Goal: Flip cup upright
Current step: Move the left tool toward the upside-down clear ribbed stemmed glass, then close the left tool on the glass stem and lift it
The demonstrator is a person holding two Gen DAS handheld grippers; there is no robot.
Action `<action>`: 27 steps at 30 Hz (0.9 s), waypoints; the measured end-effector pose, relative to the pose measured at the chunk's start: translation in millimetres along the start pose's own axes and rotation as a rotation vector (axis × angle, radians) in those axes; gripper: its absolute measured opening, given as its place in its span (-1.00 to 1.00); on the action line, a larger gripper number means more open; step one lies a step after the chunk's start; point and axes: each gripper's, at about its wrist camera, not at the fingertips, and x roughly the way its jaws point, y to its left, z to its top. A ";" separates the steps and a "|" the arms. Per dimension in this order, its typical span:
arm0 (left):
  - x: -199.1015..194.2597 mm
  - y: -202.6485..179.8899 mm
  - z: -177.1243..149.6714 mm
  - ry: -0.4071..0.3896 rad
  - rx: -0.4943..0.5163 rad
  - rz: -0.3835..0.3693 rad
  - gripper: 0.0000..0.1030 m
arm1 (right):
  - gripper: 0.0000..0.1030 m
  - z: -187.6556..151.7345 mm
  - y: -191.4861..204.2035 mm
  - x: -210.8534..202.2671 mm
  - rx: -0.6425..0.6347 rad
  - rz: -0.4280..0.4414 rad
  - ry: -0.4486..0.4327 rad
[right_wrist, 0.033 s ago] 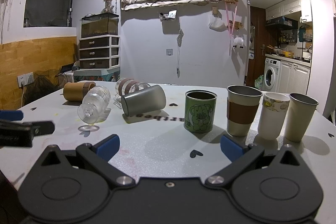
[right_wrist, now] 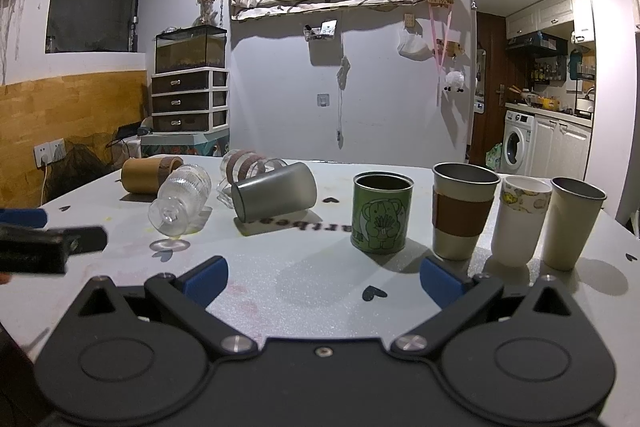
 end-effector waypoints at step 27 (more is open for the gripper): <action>180.4 8.0 46.0 0.220 -0.140 0.125 0.54 | 1.00 -7.2 -4.3 -7.7 0.042 0.026 0.004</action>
